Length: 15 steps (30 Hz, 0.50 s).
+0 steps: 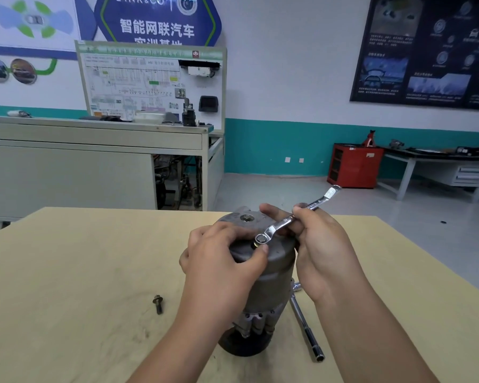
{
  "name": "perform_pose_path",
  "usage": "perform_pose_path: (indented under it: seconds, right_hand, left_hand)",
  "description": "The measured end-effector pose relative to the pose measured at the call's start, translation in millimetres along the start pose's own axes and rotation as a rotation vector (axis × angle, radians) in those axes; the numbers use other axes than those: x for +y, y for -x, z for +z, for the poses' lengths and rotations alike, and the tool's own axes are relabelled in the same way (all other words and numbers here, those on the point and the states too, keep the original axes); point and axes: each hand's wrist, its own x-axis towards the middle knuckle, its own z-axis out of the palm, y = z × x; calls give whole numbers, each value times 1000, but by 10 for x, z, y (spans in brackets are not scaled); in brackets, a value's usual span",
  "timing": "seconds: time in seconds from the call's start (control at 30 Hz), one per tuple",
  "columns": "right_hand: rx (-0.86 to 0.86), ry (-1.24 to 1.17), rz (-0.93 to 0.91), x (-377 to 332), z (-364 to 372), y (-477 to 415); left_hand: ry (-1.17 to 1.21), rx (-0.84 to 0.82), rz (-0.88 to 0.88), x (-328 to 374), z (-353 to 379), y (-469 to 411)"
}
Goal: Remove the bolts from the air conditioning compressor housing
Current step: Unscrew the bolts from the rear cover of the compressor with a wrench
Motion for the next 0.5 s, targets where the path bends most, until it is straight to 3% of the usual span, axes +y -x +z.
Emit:
perform_pose_path:
  seconds: [0.17,0.3,0.4,0.5]
  right_hand:
    - [134,273,-37,-28,-113,-137]
    - [136,192,42,8,-145,-186]
    - [138,-48,173,-32,-149,-215]
    - [166,29,67,-84,-184,-205]
  left_hand:
    - [-2,-5,-4,-54,-31,8]
    - [4,5,5,-104,-24,-15]
    - [12,4,-10,-133,-34,-39]
    - [25,12,-7,-151,-36,-47]
